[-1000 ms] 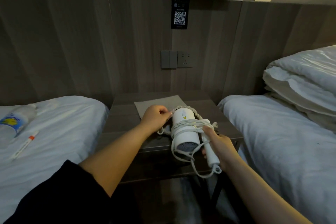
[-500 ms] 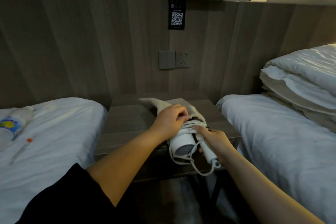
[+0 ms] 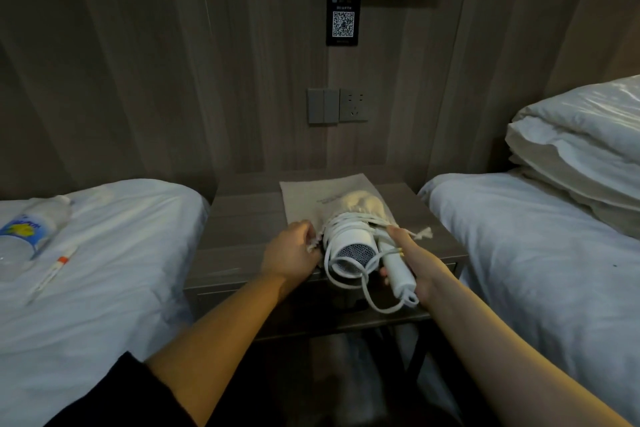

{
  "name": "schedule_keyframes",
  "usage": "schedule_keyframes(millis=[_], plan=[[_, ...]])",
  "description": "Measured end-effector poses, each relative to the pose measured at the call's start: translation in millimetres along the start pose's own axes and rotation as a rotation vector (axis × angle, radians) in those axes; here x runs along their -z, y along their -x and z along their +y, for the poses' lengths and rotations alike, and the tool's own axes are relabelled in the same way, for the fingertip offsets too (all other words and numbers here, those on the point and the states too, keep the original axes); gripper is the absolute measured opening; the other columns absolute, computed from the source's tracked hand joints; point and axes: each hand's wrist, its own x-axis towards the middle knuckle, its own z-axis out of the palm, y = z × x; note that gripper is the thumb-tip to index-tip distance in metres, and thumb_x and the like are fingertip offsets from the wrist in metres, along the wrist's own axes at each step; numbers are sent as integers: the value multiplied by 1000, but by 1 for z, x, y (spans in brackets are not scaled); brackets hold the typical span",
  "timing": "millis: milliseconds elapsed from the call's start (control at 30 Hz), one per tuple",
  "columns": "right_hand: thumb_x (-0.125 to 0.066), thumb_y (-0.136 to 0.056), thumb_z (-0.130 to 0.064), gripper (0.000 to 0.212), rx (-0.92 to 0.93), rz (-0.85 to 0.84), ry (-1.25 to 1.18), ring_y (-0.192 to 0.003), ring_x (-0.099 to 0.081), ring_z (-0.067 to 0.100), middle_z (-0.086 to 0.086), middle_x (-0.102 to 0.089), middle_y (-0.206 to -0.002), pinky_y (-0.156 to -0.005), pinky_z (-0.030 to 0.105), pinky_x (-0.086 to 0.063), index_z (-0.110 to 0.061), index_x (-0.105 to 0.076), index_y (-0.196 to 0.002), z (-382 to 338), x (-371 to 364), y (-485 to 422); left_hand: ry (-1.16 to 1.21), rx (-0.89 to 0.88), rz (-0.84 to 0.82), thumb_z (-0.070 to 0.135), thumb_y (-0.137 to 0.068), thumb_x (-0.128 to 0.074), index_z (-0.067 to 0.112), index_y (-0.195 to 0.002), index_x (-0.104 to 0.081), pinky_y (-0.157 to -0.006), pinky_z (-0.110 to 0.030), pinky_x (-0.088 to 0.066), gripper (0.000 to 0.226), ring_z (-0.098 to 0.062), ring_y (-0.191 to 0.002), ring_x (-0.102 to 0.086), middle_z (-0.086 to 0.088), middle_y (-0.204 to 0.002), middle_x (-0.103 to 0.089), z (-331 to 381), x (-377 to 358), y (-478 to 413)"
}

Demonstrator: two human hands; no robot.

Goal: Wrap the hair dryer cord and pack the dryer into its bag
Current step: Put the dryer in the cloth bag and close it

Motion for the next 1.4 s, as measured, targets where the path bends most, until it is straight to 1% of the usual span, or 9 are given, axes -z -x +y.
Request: schedule_keyframes(millis=[133,233,333,433,500,633,900,1167,1400], plan=[[-64,-81,-49,44,32,62,-45,-37,-55,17,12,-59,-60,-40,26,-48,-8,-63,-98,1,-8,-6,236,7,10,15,-81,-59,25,-64,-44,-54,-25,-29,25,-16,-64,-49,5,-64,-50,3,-3,7],[-72,-70,-53,58,44,125,-3,-45,-58,21,14,-62,-64,-50,33,-49,-5,-66,-101,0,-5,-10,297,-54,-118,16,-80,-65,24,-71,-53,-55,-21,-37,17,-10,-60,-50,4,-65,-54,0,6,6],[-72,-71,-51,58,29,114,84,-42,-57,21,16,-61,-65,-47,30,-49,-1,-65,-100,1,-2,-10,321,-37,-201,9,-79,-65,23,-70,-56,-53,-9,-38,20,-3,-57,-48,6,-65,-54,-1,15,0],[-72,-73,-48,55,56,127,166,-42,-57,22,18,-61,-66,-44,28,-48,2,-64,-95,0,-2,-8,298,-7,-85,12,-81,-61,18,-84,-58,-65,-16,-42,7,-9,-70,-52,5,-78,-55,4,21,-9],[-73,-72,-48,54,76,125,192,-46,-58,24,19,-63,-67,-46,29,-48,2,-65,-93,-2,-4,-6,236,-53,3,24,-84,-60,21,-98,-59,-77,-23,-44,15,-11,-87,-54,7,-95,-54,12,22,-19],[-73,-73,-45,50,125,115,240,-44,-59,23,18,-64,-66,-46,29,-48,1,-66,-90,-5,-10,-5,33,-139,-77,29,-85,-56,17,-115,-62,-92,-30,-43,32,-17,-109,-51,-1,-113,-59,39,17,-49],[-65,-81,-45,45,149,41,262,-49,-60,21,15,-64,-67,-49,30,-50,-1,-64,-86,-8,-7,-3,-230,-141,-315,29,-79,-64,20,-93,-73,-81,-31,-51,19,-21,-94,-64,-4,-100,-72,72,19,-82],[-47,-94,-36,27,37,-249,98,-52,-57,20,12,-58,-76,-43,25,-50,-11,-59,-98,-18,0,3,-195,-210,-539,10,-80,-67,10,-112,-68,-80,-22,-43,32,-17,-102,-62,-6,-110,-69,76,39,-86],[-49,-94,-33,29,28,-256,106,-57,-58,22,12,-60,-77,-48,27,-50,-9,-58,-106,-17,4,-3,-164,-140,-473,15,-74,-74,9,-97,-73,-66,-19,-42,24,-10,-83,-57,-8,-102,-72,70,37,-87]])
